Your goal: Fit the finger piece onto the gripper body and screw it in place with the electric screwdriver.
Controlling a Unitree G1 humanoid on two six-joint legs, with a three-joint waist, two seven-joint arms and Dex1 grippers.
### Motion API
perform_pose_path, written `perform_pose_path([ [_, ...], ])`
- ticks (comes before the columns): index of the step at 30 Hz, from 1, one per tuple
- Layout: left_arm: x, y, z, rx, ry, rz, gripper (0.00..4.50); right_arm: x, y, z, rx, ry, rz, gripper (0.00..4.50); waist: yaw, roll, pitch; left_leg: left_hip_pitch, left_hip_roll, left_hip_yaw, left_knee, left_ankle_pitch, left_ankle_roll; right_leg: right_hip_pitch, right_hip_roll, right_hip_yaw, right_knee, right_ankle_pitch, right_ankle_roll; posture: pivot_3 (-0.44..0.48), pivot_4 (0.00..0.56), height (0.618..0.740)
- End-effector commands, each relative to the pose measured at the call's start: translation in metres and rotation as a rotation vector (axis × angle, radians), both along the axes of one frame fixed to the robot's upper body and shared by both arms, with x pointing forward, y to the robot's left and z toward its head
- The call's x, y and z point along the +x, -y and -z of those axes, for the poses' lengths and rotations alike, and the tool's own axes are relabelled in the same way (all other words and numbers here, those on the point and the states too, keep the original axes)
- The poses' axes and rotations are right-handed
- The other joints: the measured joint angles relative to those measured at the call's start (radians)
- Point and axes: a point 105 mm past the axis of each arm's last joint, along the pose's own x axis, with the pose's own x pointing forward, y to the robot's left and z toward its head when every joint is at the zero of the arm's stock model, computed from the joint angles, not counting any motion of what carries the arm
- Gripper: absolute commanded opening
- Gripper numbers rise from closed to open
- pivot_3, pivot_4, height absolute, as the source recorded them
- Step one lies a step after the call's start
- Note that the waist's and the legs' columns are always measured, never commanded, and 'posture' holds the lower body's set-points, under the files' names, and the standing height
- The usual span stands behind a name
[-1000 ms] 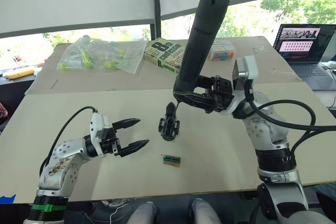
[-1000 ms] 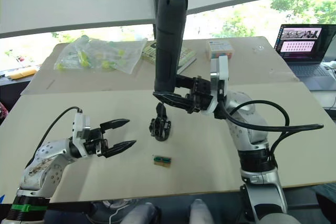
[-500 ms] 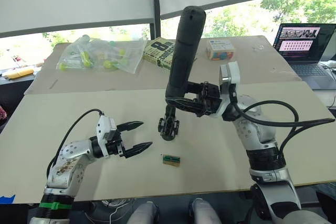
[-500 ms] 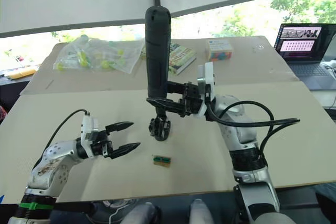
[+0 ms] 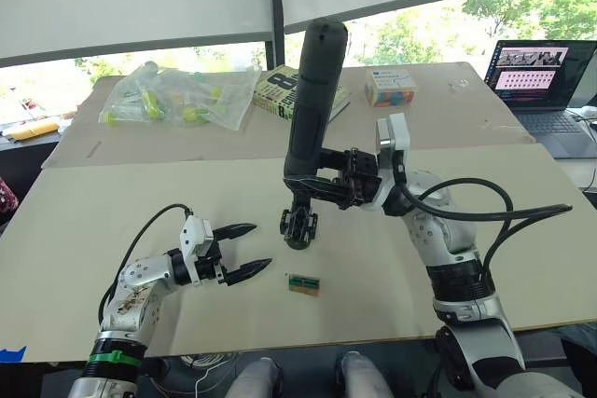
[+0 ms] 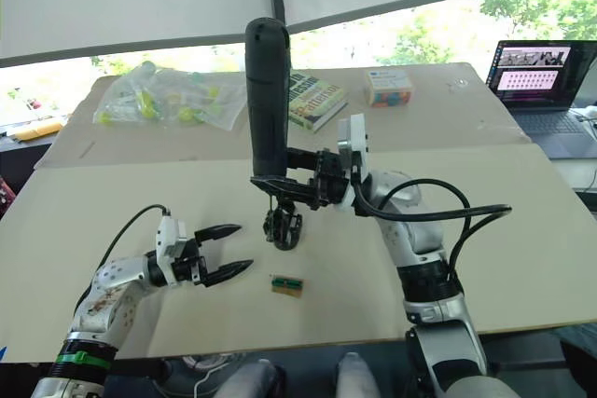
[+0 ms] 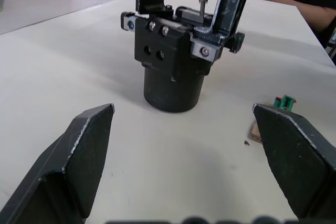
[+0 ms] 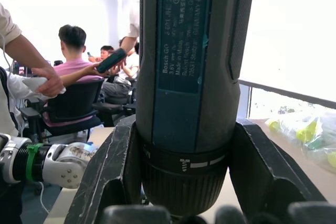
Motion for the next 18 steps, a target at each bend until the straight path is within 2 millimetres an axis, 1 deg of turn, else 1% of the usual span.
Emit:
perform_pose_path([
  [1,0.001,-0.001,-0.006,-0.013,0.046,0.007,4.50,-0.006,0.001,-0.022,0.051,0.094,-0.004,1.92,0.000,0.000,0.000,0.000,0.000,0.000,0.000,0.000,0.000,0.000,0.000,0.000,0.000,0.000,0.000,0.000,0.150,0.740],
  [5,0.001,0.001,-0.007,-0.026,0.053,0.019,4.50,-0.007,0.001,-0.024,0.054,0.097,-0.005,1.92,0.000,0.000,0.000,0.000,0.000,0.000,0.000,0.000,0.000,0.000,0.000,0.000,0.000,0.000,0.000,0.000,0.150,0.740],
  [10,0.000,0.004,-0.017,-0.070,0.078,0.033,4.50,-0.007,0.001,-0.025,0.051,0.098,-0.006,1.92,-0.001,0.000,0.000,0.000,0.000,0.000,0.000,0.000,0.000,0.000,0.000,0.000,0.001,0.000,0.000,0.000,0.150,0.740],
  [13,-0.004,-0.004,-0.025,-0.077,0.102,0.024,4.50,-0.008,0.002,-0.027,0.048,0.102,-0.006,1.92,-0.002,0.000,0.000,0.000,0.000,0.000,0.000,0.000,0.000,-0.001,0.000,0.000,0.001,0.000,0.000,0.000,0.150,0.740],
  [18,-0.005,-0.012,-0.031,-0.073,0.114,0.003,4.50,-0.007,0.002,-0.027,0.045,0.104,-0.004,1.92,-0.002,0.000,0.000,0.000,0.000,0.000,0.000,0.000,0.000,-0.001,0.000,0.000,0.003,0.000,0.000,0.000,0.150,0.740],
])
